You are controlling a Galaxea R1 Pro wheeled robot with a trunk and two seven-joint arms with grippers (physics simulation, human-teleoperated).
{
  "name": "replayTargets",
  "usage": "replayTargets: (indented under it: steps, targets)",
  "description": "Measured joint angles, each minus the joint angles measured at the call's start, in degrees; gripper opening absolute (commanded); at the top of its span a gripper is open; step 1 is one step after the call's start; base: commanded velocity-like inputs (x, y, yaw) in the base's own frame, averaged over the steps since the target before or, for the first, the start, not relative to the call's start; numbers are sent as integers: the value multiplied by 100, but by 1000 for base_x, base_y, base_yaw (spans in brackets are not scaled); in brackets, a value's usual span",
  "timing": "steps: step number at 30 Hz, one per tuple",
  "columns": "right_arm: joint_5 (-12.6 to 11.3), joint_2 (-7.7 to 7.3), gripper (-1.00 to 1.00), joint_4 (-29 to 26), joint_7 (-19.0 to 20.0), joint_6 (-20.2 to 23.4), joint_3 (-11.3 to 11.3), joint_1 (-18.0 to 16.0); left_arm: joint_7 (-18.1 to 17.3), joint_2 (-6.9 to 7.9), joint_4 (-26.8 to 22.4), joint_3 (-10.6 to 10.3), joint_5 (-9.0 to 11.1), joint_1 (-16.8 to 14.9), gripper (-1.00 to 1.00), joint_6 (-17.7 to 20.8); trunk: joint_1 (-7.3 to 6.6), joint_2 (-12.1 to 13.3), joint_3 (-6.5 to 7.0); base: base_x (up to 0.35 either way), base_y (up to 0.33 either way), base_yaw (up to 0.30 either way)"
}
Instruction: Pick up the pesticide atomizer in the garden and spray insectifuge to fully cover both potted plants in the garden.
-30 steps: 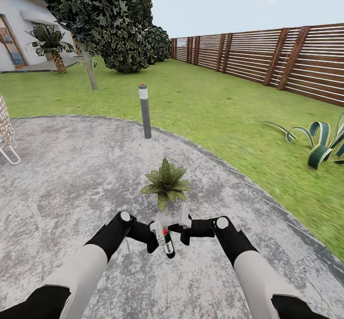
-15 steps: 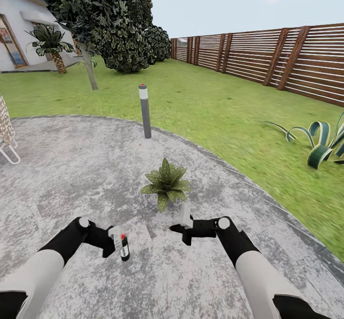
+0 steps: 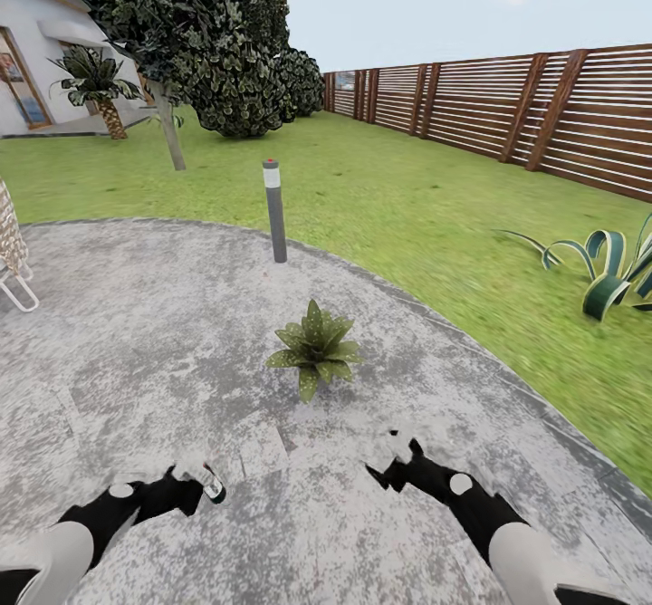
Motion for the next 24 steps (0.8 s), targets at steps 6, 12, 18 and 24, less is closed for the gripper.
replayTargets:
  steps: [6, 12, 18, 24]
  targets:
    - [-935, -21, 100, 1007, -3126, -1043, -19, 803, 1884, -29, 111, 18, 1548, 807, -100, -748, 0, 0, 0, 0, 0, 0]
    - [-1503, 9, 100, 1057, -4143, -2161, -10, 1604, 2881, -42, 159, 38, 2336, 1468, -100, -1442, -1, 0, 1, 0, 0, 0]
    - [-1511, 7, 100, 1439, -4135, -2267, 9, 1655, 3132, -59, 313, 30, 2469, 1675, -100, -1475, -1, 0, 2, 0, 0, 0]
    - [-1516, 0, 100, 1589, -4134, -2237, 7, 1681, 3137, -61, 383, 27, 2478, 1683, -100, -1482, -1, 0, 2, 0, 0, 0]
